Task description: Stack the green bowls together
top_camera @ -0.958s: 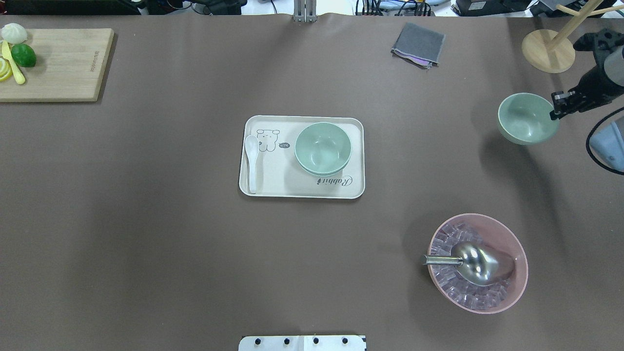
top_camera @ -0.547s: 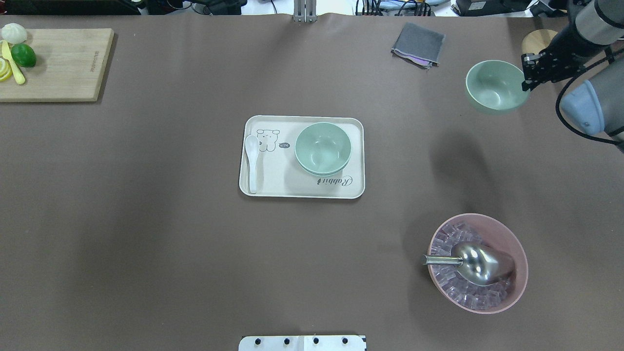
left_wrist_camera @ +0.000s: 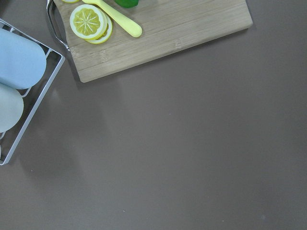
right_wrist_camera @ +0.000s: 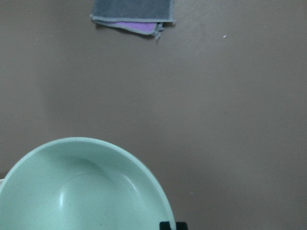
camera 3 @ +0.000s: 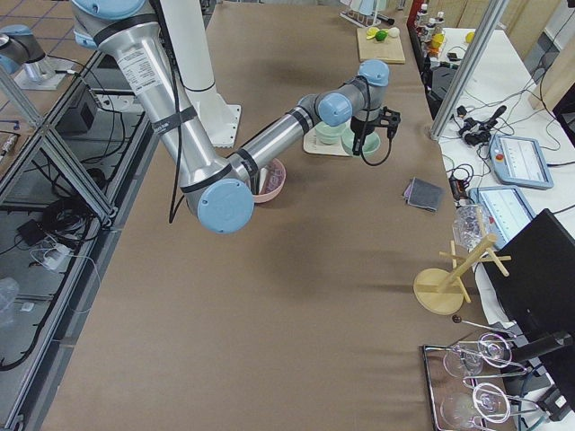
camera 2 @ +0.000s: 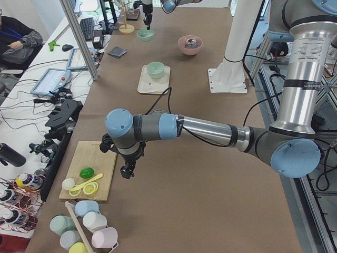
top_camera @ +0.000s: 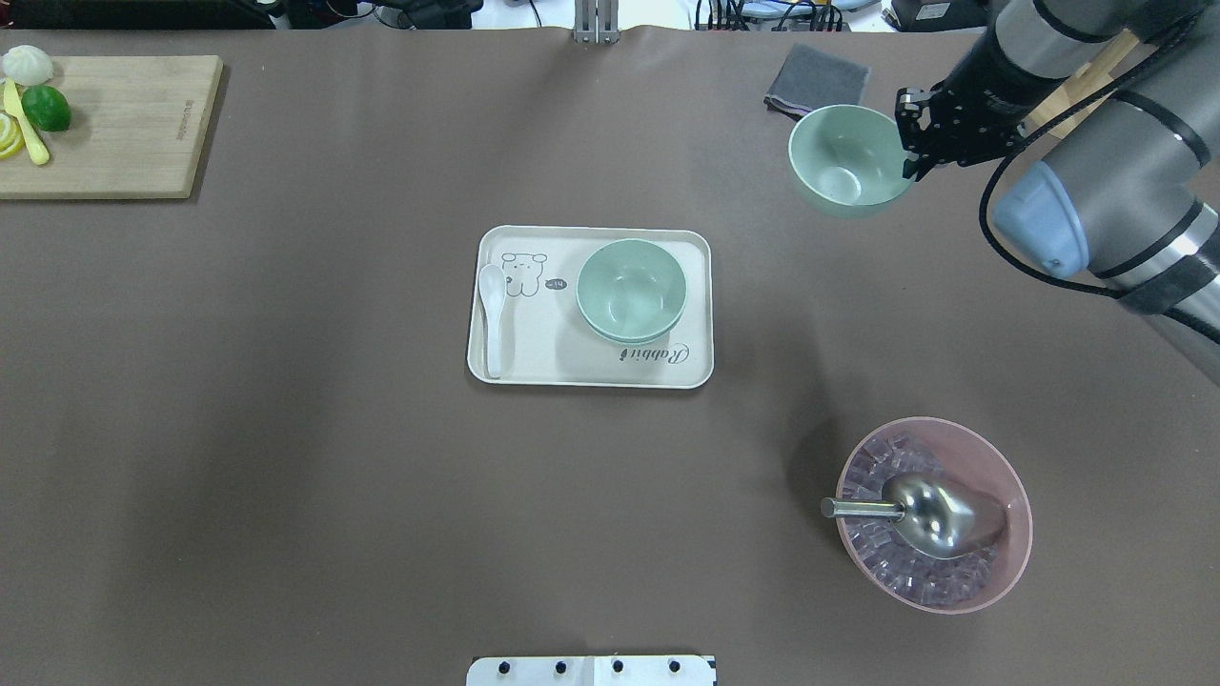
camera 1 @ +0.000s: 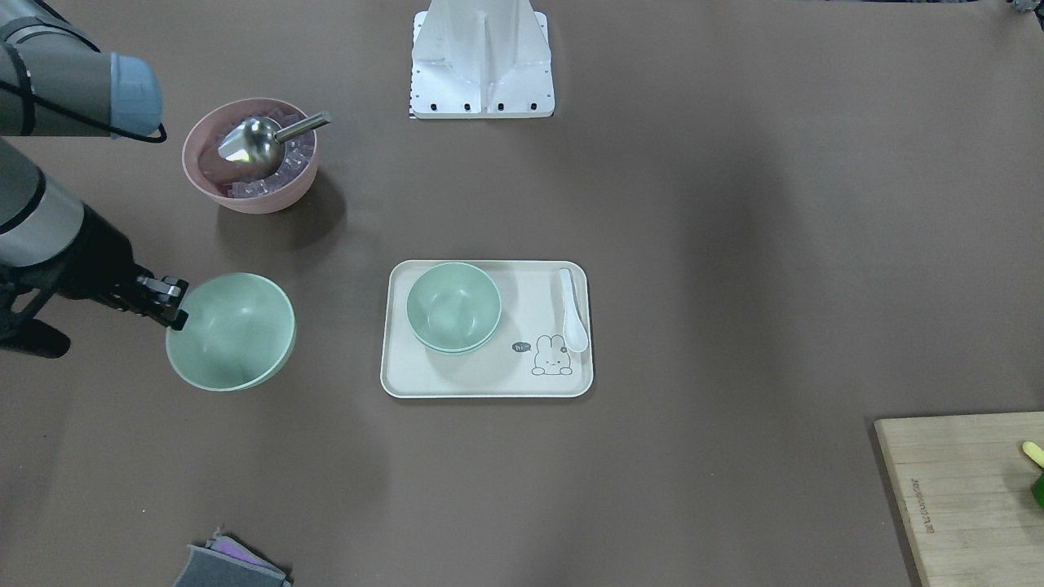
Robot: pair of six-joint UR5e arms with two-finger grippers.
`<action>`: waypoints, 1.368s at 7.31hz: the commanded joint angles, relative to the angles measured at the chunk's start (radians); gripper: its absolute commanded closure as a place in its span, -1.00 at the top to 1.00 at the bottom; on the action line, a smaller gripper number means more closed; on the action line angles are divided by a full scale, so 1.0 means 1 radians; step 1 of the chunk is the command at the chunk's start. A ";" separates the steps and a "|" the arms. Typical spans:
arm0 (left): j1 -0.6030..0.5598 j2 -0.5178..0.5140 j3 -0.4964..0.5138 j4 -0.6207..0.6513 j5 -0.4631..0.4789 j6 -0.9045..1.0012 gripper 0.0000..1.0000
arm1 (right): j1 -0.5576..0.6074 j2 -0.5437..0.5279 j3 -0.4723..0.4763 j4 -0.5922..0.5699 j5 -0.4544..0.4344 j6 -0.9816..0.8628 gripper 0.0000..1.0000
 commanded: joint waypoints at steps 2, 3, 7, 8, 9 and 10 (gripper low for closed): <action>0.000 0.007 0.000 0.000 -0.013 -0.005 0.97 | -0.180 0.100 0.011 0.000 -0.141 0.304 -1.00; 0.000 0.007 0.003 0.000 -0.013 -0.005 0.97 | -0.228 0.129 0.005 0.000 -0.177 0.357 -1.00; 0.002 0.015 0.005 0.000 -0.027 -0.008 0.97 | -0.340 0.154 -0.018 0.008 -0.275 0.419 -1.00; 0.002 0.015 0.005 0.000 -0.027 -0.008 0.97 | -0.347 0.163 -0.029 0.008 -0.278 0.419 -1.00; 0.002 0.015 0.005 0.000 -0.027 -0.008 0.97 | -0.350 0.187 -0.056 0.008 -0.278 0.445 -1.00; 0.002 0.015 0.006 0.000 -0.027 -0.008 0.97 | -0.357 0.206 -0.082 0.008 -0.283 0.454 -1.00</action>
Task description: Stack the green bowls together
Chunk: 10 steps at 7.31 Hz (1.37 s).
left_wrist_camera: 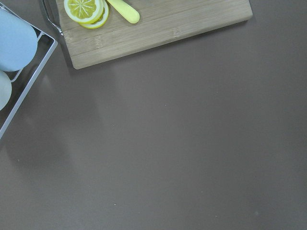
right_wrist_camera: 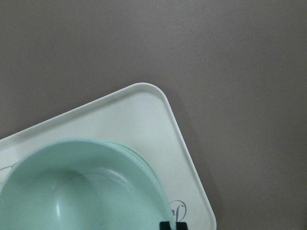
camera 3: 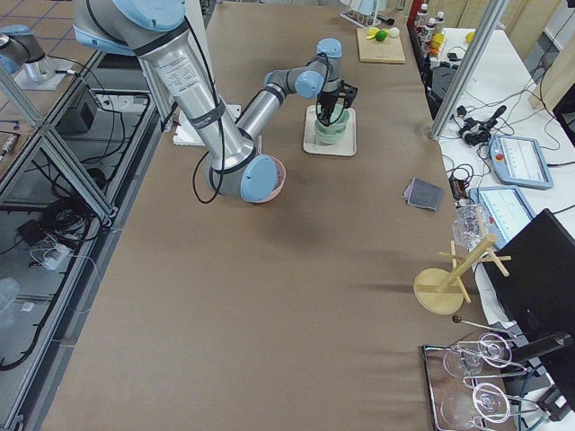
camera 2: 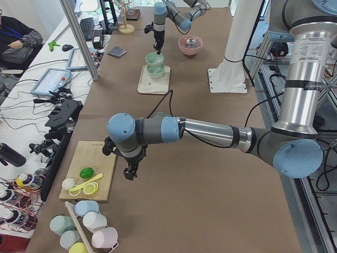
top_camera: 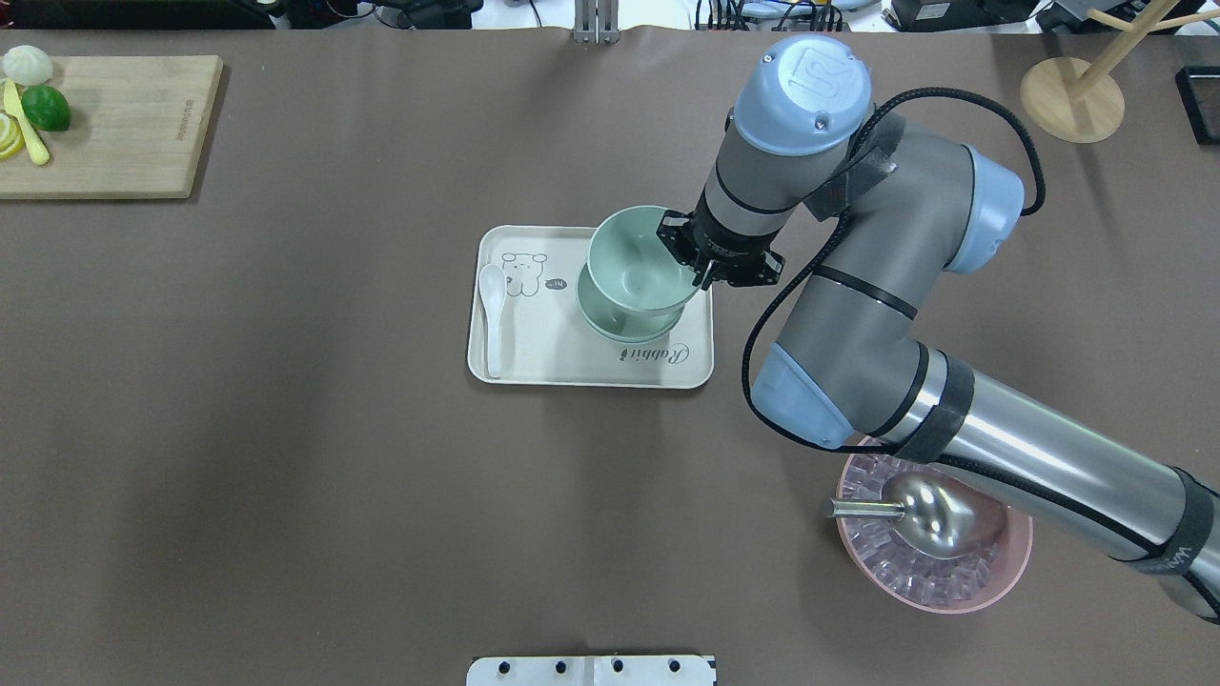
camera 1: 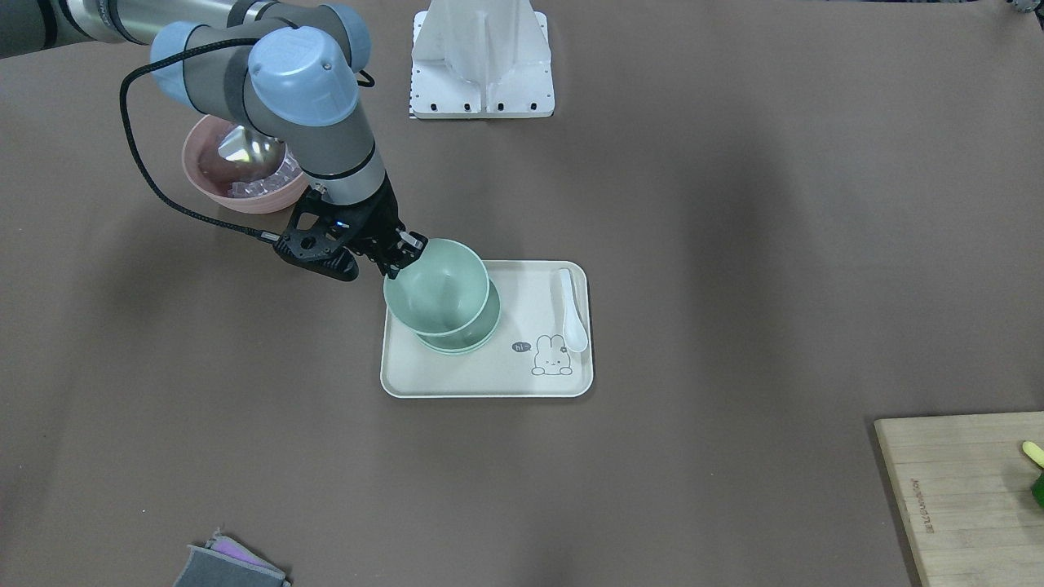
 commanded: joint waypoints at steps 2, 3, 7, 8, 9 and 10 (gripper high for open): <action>0.000 0.000 0.003 0.000 0.000 0.000 0.97 | -0.017 0.023 -0.047 0.023 -0.020 0.018 -1.00; 0.000 0.000 0.004 0.000 0.000 0.000 0.97 | -0.021 0.024 -0.071 0.052 -0.020 0.018 -1.00; 0.000 0.000 0.007 0.000 0.000 0.000 0.97 | -0.038 0.021 -0.087 0.065 -0.034 0.018 -1.00; 0.000 0.000 0.007 0.000 0.000 0.000 0.97 | -0.044 0.021 -0.087 0.066 -0.040 0.018 -1.00; 0.000 0.000 0.007 0.000 0.000 0.000 0.97 | -0.044 0.020 -0.087 0.066 -0.040 0.018 -1.00; 0.000 0.000 0.007 0.000 0.000 0.000 0.97 | -0.046 0.018 -0.087 0.066 -0.040 0.017 -1.00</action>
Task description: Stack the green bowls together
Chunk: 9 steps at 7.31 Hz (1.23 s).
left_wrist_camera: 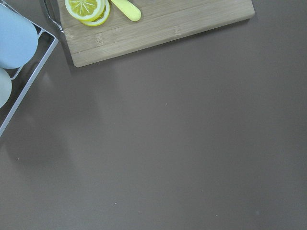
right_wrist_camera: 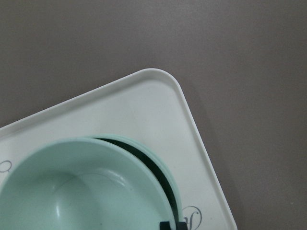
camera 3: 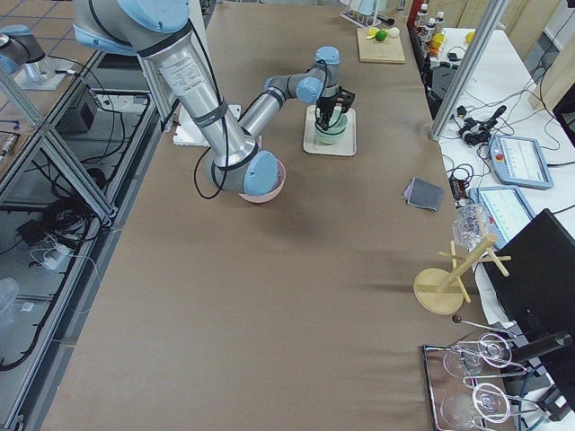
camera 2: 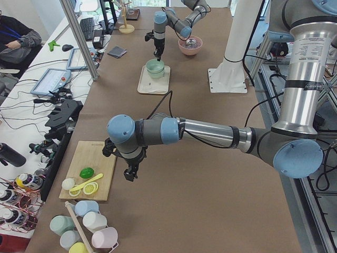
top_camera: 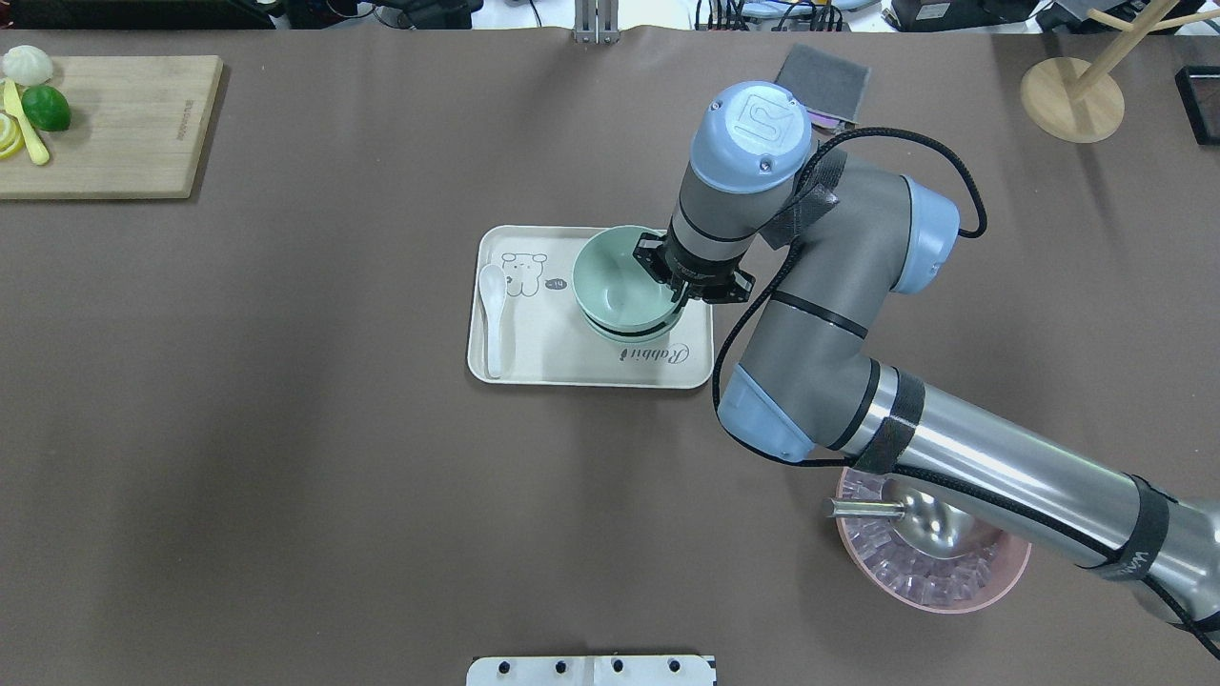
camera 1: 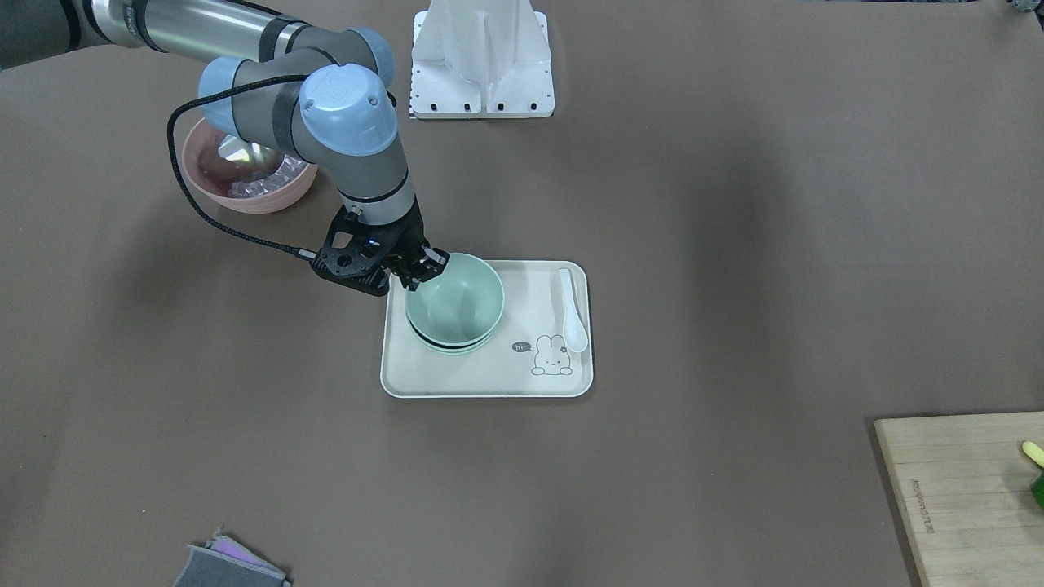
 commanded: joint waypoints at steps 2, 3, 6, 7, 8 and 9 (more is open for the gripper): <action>0.000 0.000 0.000 0.000 0.000 0.000 0.97 | -0.002 -0.009 -0.015 0.031 -0.003 -0.001 -1.00; 0.000 0.000 0.000 0.000 0.000 0.000 0.97 | -0.005 -0.008 -0.035 0.061 -0.006 0.000 -1.00; 0.000 0.000 0.000 0.000 0.000 0.000 0.97 | -0.007 -0.009 -0.037 0.063 -0.010 0.002 -1.00; 0.000 0.000 0.000 0.000 0.000 0.000 0.97 | -0.007 -0.011 -0.035 0.063 -0.010 0.000 -1.00; 0.000 0.000 0.000 0.000 -0.002 0.000 0.97 | -0.007 -0.012 -0.031 0.063 -0.012 -0.004 -1.00; 0.000 0.000 0.000 0.001 0.000 0.000 0.97 | -0.007 -0.012 -0.028 0.062 -0.015 -0.006 -1.00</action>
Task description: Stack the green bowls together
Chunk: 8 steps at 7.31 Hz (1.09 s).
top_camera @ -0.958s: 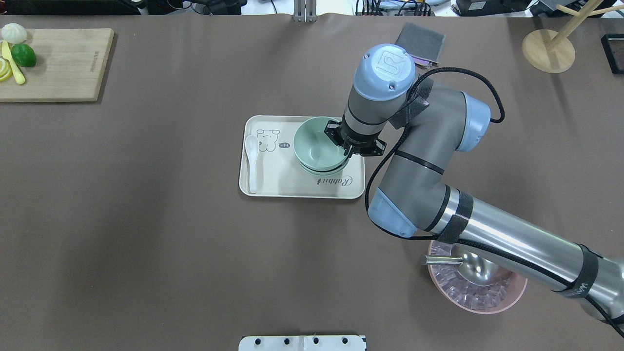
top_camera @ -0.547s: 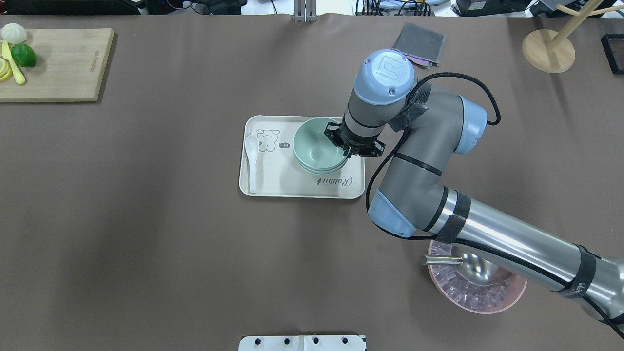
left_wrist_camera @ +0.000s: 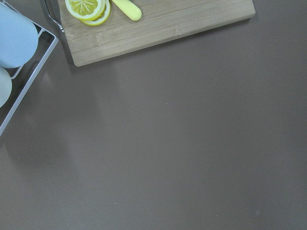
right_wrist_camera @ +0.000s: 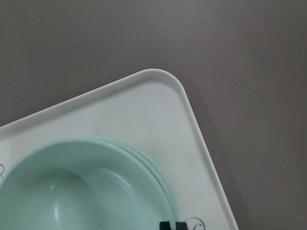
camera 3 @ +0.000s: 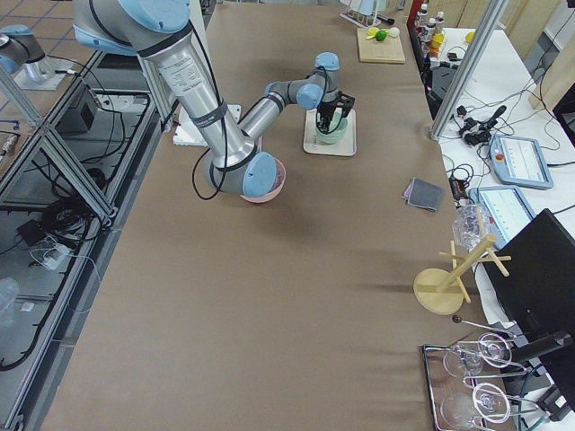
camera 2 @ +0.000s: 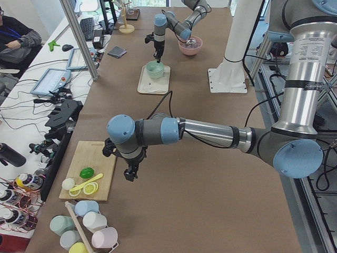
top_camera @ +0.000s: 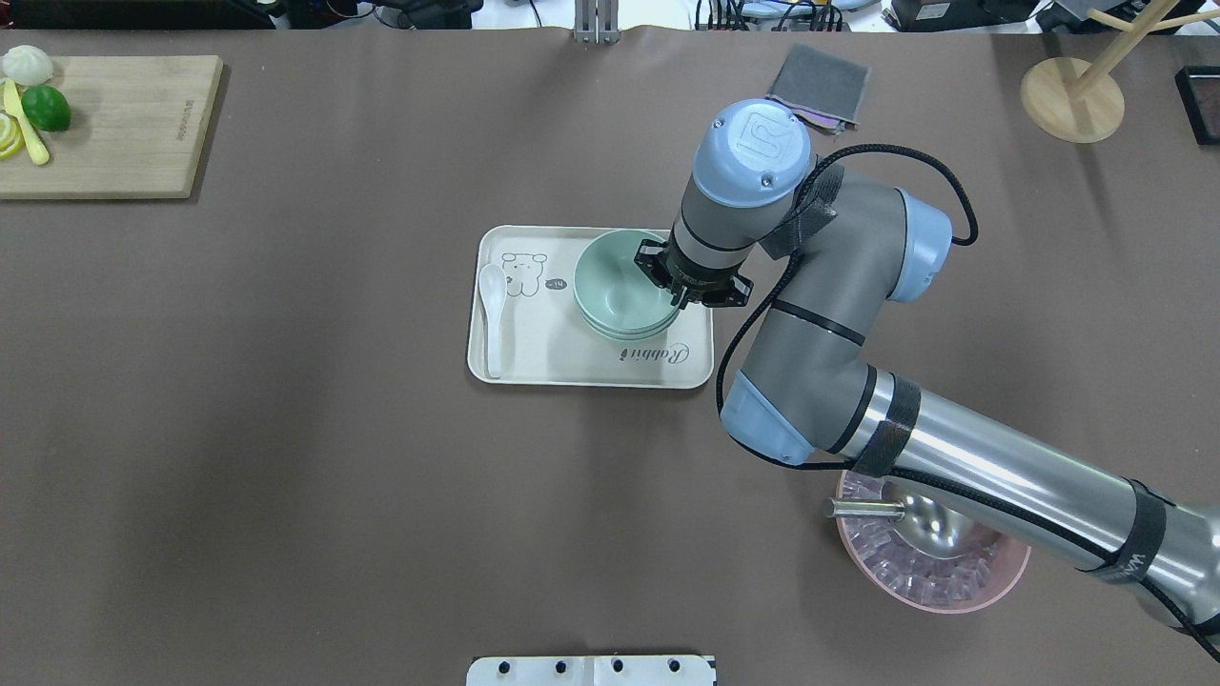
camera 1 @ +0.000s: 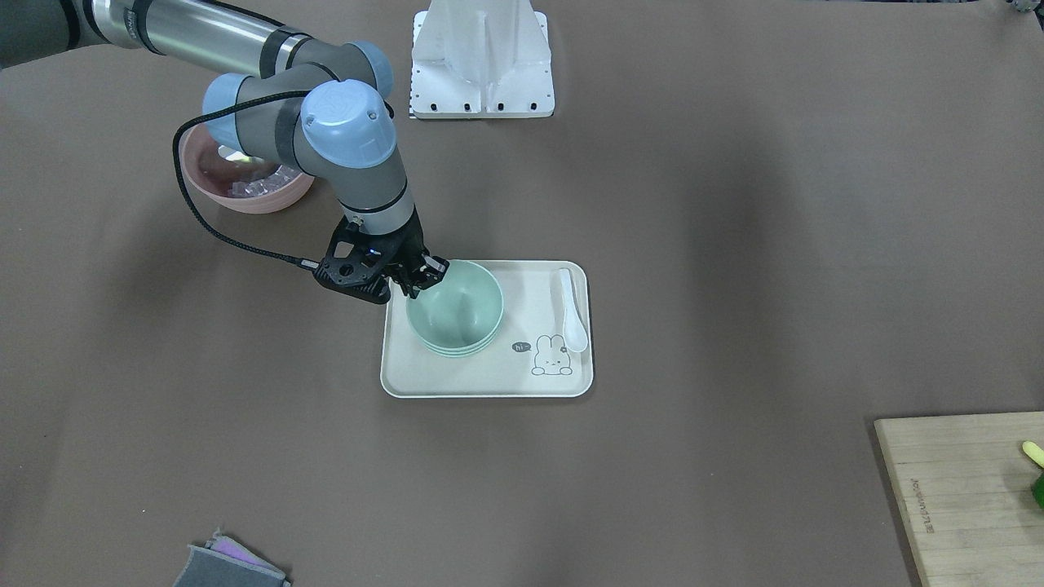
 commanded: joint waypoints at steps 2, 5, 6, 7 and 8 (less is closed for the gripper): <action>0.000 0.000 0.002 0.001 -0.001 0.000 0.97 | 0.000 -0.001 0.006 -0.003 -0.003 -0.003 -1.00; 0.002 0.000 0.009 0.000 -0.001 0.000 0.97 | 0.001 -0.005 0.007 -0.003 -0.006 -0.009 -1.00; 0.002 0.000 0.008 0.000 -0.001 0.000 0.97 | 0.001 -0.005 0.007 -0.003 -0.020 -0.009 -1.00; 0.002 0.000 0.008 0.000 -0.001 0.000 0.97 | 0.001 -0.005 0.006 -0.003 -0.021 -0.026 -0.63; 0.002 0.000 0.008 0.000 -0.001 0.000 0.97 | 0.001 -0.007 0.012 -0.004 -0.036 -0.093 0.98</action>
